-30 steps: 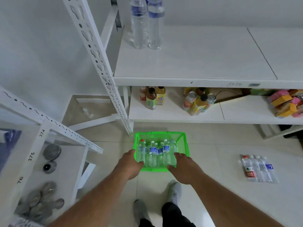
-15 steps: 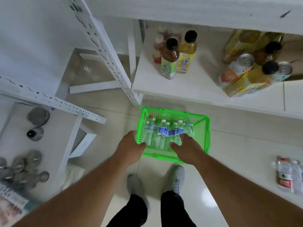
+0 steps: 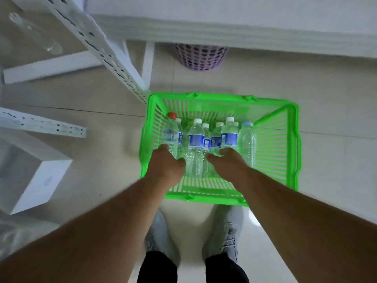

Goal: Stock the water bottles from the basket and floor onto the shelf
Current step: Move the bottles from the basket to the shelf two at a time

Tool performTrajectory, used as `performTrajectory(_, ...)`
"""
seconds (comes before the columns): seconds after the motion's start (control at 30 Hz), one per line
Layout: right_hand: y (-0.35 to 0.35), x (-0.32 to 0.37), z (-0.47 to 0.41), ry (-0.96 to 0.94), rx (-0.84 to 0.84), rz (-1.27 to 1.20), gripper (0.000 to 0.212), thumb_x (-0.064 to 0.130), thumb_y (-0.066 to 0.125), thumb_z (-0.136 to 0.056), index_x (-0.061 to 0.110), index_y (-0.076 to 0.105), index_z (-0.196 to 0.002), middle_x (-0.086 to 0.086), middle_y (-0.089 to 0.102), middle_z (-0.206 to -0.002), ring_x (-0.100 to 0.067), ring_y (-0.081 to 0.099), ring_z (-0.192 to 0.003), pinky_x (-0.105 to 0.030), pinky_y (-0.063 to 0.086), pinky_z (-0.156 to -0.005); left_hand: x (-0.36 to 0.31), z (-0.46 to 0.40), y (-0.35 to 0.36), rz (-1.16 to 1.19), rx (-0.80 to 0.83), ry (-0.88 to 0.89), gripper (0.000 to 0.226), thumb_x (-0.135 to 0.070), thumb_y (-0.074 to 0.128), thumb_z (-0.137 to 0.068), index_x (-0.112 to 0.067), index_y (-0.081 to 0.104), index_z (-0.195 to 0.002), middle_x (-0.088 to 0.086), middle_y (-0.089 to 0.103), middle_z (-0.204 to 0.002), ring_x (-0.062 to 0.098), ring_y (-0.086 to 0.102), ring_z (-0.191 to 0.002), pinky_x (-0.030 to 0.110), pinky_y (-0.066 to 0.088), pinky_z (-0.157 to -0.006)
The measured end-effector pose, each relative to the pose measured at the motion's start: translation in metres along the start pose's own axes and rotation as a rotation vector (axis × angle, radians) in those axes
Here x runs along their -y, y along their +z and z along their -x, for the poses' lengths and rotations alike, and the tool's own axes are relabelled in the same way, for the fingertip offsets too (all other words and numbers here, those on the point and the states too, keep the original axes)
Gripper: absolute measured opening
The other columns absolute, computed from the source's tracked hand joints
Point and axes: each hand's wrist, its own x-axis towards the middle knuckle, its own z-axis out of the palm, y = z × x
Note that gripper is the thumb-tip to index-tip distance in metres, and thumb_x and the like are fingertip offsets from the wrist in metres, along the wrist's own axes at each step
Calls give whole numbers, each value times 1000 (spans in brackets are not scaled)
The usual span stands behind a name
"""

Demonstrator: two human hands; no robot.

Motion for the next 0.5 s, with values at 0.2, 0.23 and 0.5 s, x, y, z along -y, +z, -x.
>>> performTrajectory(0.2, 29, 9, -74, -63, -62, 148, 41, 48, 58, -90, 9, 57, -102, -1, 50, -76, -12, 48, -61, -24, 30, -47, 19, -54, 38, -63, -5, 26, 46, -22, 68, -84, -5, 54, -125, 17, 60, -126, 35, 62, -110, 28, 46, -83)
performTrajectory(0.23, 33, 11, -84, -73, -58, 169, 41, 46, 57, -90, 8, 57, -103, 0, 48, -76, -14, 48, -62, -24, 29, -47, 21, -61, 43, -77, 0, 38, 42, -21, 66, -84, -6, 55, -121, 17, 60, -124, 36, 62, -108, 32, 50, -86)
performTrajectory(0.5, 54, 11, -138, -38, -28, 84, 33, 45, 64, -86, 14, 55, -89, 0, 50, -70, -12, 44, -53, -19, 34, -46, 33, -96, 67, -247, -90, 61, 63, -19, 64, -90, 1, 35, -142, 19, 43, -142, 37, 44, -130, 41, 37, -108)
